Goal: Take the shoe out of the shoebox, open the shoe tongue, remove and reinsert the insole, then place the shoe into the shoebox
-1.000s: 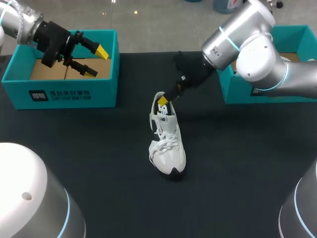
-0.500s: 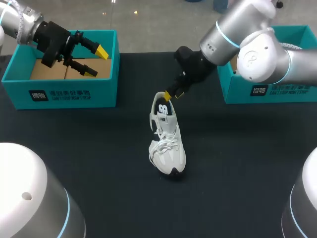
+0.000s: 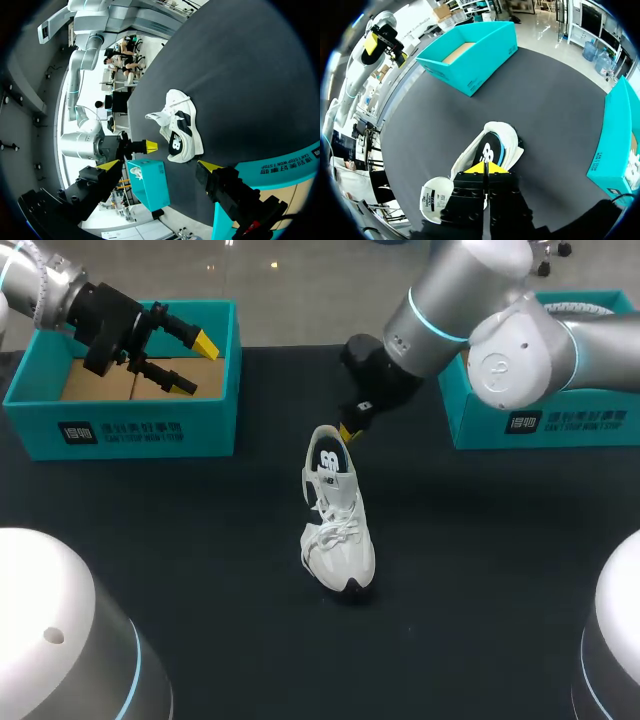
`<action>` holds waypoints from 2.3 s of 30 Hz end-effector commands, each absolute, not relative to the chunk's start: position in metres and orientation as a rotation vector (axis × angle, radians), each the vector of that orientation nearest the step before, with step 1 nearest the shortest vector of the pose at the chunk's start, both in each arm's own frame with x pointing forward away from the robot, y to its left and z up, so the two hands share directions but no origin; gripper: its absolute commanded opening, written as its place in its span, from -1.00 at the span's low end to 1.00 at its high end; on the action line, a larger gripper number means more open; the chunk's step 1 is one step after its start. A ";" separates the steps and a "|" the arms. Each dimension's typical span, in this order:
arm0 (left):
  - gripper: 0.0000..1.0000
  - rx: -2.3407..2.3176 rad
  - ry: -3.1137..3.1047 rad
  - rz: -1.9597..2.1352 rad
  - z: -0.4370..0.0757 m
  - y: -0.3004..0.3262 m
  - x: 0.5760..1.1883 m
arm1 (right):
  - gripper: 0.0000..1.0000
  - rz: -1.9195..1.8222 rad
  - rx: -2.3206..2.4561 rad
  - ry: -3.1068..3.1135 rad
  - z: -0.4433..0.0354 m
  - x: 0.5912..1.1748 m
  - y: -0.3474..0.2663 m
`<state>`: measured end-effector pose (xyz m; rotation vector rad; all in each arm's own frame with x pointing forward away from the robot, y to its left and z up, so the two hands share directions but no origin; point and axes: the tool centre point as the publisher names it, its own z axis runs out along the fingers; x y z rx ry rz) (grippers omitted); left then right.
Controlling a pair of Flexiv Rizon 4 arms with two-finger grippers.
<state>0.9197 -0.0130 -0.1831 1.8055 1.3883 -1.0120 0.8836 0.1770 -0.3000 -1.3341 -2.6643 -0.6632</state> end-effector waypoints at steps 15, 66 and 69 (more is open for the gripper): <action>1.00 1.808 1.389 -1.011 -0.183 -0.013 0.920 | -1.00 -0.496 -2.120 -2.323 -0.314 0.870 0.181; 1.00 1.808 1.389 -1.011 -0.183 -0.013 0.920 | -1.00 -0.335 -2.174 -2.246 -0.348 0.852 0.202; 1.00 1.808 1.389 -1.011 -0.183 -0.013 0.920 | -1.00 -0.332 -2.194 -2.232 -0.344 0.856 0.208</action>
